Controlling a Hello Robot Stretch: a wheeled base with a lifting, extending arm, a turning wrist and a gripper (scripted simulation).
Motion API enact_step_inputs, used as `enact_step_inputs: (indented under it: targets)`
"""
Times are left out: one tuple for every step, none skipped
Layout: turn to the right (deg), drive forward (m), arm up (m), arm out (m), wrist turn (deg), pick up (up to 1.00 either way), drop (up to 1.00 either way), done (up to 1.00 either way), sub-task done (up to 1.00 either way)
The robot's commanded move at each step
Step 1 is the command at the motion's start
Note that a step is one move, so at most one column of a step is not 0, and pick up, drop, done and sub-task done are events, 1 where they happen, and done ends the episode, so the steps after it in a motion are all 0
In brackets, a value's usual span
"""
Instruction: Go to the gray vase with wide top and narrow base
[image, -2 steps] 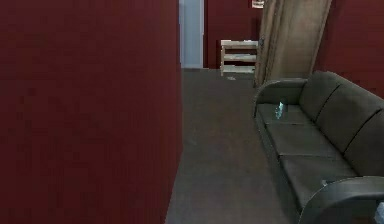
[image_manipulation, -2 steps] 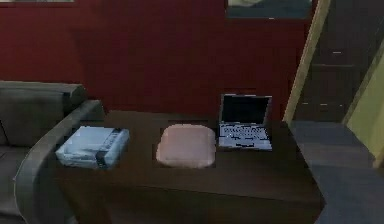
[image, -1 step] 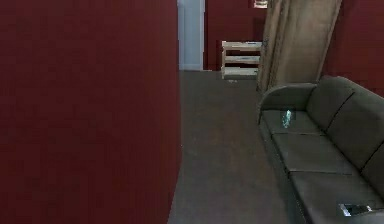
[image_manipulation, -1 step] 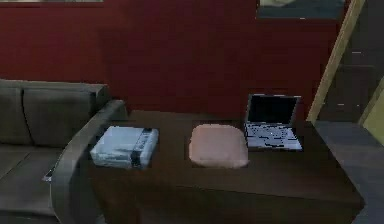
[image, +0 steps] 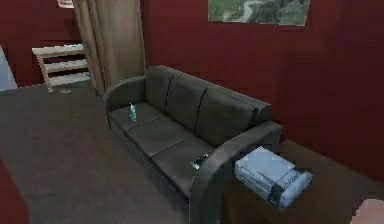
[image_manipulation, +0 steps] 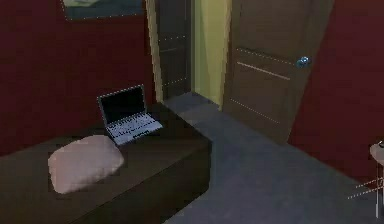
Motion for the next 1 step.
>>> enact_step_inputs:
  targets:
    - [45.0,0.0,0.0,0.0,0.0,0.0,0.0,0.0,0.0]
